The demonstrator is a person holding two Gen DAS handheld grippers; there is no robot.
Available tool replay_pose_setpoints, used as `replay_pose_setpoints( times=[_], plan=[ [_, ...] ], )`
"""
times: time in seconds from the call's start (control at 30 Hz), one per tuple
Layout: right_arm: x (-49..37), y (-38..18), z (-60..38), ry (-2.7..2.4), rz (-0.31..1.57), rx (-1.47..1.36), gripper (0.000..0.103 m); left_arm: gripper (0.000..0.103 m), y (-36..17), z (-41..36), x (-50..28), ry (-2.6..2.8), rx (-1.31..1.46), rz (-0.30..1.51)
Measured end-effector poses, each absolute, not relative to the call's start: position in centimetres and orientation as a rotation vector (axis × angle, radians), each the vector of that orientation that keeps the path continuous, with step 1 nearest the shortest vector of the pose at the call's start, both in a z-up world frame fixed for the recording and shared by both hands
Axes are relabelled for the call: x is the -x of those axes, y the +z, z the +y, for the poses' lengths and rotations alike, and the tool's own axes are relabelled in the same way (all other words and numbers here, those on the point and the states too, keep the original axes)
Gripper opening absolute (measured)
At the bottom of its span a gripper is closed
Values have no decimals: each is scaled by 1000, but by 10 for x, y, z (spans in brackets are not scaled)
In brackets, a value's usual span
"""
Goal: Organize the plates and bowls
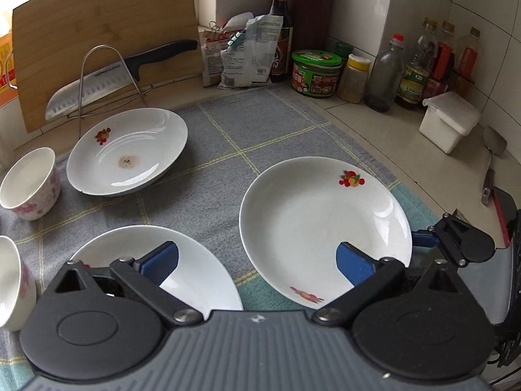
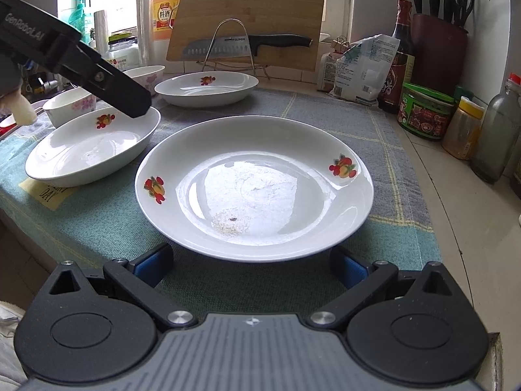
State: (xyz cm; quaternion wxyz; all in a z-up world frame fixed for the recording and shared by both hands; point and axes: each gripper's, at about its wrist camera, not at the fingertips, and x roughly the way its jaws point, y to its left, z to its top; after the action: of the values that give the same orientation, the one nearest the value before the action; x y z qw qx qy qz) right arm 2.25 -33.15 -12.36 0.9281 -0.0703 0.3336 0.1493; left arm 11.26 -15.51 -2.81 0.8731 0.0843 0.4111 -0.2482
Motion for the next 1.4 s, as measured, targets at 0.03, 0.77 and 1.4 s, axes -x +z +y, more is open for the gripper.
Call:
replay_pose_setpoints(
  times=[0.03,0.77,1.4],
  plan=[
    [-21,-124,-331,300,681,143,103,102,-30,-158,-119,-536,-188,863],
    [-16,-126,-331,276,648,131,103,90,-72,-220,-215,-855,-351,1069],
    [-18,-128,-331,264,629,124,103,70,-78,-236,-241,-1012,-425,1161]
  ],
)
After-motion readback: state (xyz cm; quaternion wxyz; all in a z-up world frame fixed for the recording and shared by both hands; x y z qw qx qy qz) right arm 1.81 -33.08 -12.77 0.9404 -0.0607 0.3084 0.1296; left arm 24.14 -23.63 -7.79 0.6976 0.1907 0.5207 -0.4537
